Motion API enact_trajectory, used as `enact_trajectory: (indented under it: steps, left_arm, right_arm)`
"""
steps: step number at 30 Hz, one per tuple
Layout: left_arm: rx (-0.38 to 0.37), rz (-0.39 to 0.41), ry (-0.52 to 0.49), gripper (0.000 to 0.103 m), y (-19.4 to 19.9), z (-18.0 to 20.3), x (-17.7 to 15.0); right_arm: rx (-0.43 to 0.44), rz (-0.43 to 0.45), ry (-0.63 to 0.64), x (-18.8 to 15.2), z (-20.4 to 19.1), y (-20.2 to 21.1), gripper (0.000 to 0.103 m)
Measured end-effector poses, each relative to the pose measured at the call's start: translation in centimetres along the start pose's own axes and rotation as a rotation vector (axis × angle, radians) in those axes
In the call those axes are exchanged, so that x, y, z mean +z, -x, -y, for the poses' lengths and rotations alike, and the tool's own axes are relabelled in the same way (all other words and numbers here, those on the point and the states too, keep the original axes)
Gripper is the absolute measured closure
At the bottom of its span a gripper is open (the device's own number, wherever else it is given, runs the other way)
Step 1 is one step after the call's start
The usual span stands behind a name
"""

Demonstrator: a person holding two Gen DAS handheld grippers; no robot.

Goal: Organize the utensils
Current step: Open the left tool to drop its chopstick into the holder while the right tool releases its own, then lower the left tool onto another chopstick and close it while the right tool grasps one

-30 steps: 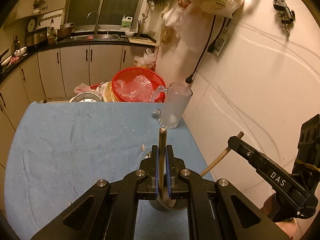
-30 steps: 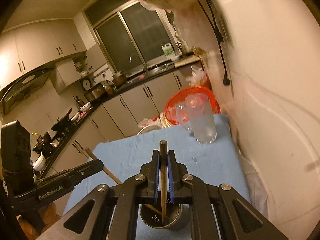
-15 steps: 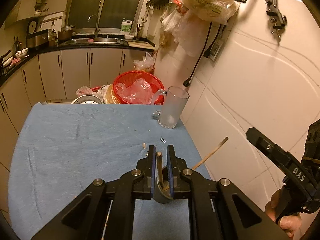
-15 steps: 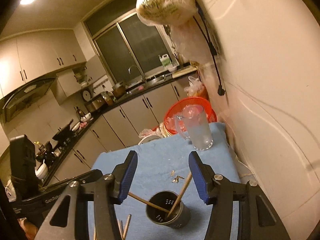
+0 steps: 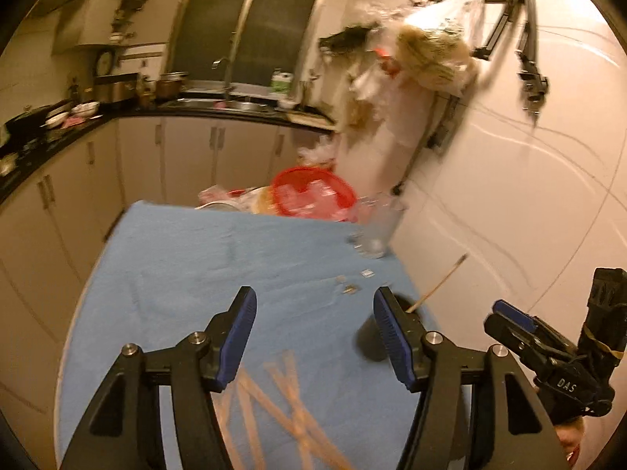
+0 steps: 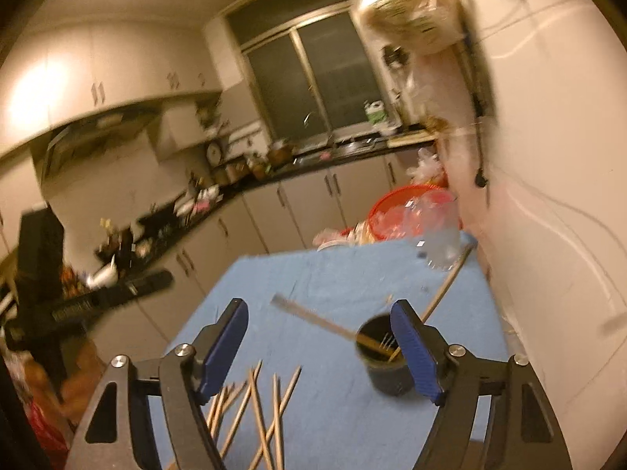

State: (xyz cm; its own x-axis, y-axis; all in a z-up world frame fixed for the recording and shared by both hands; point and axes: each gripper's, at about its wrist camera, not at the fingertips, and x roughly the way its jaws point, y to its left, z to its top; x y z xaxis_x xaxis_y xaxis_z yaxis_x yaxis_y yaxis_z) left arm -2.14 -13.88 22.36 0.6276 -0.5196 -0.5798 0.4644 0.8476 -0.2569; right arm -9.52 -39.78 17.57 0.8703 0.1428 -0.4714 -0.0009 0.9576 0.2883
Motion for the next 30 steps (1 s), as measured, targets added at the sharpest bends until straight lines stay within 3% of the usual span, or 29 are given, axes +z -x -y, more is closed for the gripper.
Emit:
enact_trajectory:
  steps: [2,7,11,13,25,30]
  left_arm:
    - [0.019,-0.028,0.027,0.040,0.1,-2.0,-1.2]
    - [0.113,-0.219,0.191,0.040,-3.5,-9.3,-6.3]
    - [0.100,-0.380,0.322,0.042,-7.4,-13.1,-9.7]
    - [0.102,-0.418,0.335,0.046,-8.9,-13.3,-10.5]
    - [0.160,-0.499,0.293,0.093,-14.2,-12.5,-11.8]
    - [0.207,-0.482,0.271,0.095,-12.5,-13.2,-12.2]
  right_arm:
    - [0.036,-0.061,0.033,-1.5,-1.5,-1.3,0.025]
    - [0.096,-0.159,0.082,-4.6,-4.3,-4.4,0.025]
    - [0.141,-0.217,0.054,-6.5,-5.4,-6.6,0.025]
    - [0.159,-0.258,0.030,-7.1,-5.5,-7.8,0.025]
    - [0.153,-0.310,0.009,-7.8,-5.4,-9.3,0.029]
    - [0.165,-0.349,0.029,-8.0,-6.1,-10.4,0.043]
